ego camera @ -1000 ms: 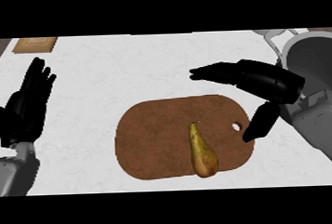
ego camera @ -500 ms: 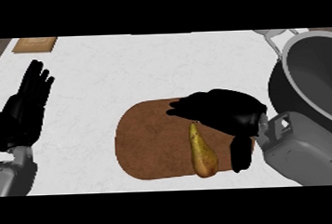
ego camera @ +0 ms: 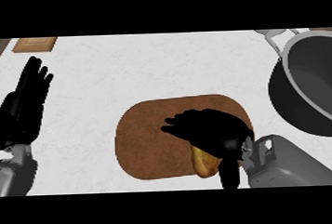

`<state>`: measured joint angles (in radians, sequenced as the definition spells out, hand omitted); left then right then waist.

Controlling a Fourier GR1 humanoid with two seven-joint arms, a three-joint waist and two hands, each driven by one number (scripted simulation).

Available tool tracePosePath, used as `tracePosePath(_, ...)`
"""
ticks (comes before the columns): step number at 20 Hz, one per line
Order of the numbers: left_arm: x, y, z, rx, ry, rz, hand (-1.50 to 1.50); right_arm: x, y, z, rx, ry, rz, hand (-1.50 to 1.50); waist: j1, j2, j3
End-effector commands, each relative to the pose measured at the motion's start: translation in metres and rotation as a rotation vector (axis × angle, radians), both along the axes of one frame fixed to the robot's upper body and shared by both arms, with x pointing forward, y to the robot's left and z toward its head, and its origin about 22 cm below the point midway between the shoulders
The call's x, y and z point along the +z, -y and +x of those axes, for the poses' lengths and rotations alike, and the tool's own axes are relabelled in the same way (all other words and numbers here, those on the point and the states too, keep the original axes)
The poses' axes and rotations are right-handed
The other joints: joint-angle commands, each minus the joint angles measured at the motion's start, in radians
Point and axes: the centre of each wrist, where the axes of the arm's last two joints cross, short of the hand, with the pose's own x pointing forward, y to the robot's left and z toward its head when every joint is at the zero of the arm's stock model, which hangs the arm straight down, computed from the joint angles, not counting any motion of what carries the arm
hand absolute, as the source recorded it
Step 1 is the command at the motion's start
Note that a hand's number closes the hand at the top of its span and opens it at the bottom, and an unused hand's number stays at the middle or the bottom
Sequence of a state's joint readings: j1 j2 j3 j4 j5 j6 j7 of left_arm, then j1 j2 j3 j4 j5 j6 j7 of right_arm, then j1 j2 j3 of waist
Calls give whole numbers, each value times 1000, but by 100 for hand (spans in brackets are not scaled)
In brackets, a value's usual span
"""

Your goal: Pick the pear from the cutting board and place it in the pot

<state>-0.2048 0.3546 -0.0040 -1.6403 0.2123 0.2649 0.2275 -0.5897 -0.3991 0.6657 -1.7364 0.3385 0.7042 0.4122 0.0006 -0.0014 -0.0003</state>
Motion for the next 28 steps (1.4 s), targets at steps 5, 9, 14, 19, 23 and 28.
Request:
tracePosePath(5,6,-4,4,-11,-2,-9,0,-25,13,5,-62,55,-88,-150,2,1,1)
tracePosePath(9,-6,-10,1,-4,-3,1,0,-34,4,9,-32,30,-66,-150,3,1,0)
tracePosePath(14,-10,3,1,-12,4,5,0,-51,2,-2,-41,55,-81,-150,1,1,0)
tracePosePath(19,-24,9,-13,-8,-3,1,0,-59,-8,13,-88,64,-87,-150,3,1,0)
tracePosePath(23,10,-19,4,0,1,-2,0,-79,7,18,-69,48,-106,-150,2,2,0)
tracePosePath(28,-17,-5,-7,-12,3,0,0,-83,7,13,103,115,-127,150,3,2,0)
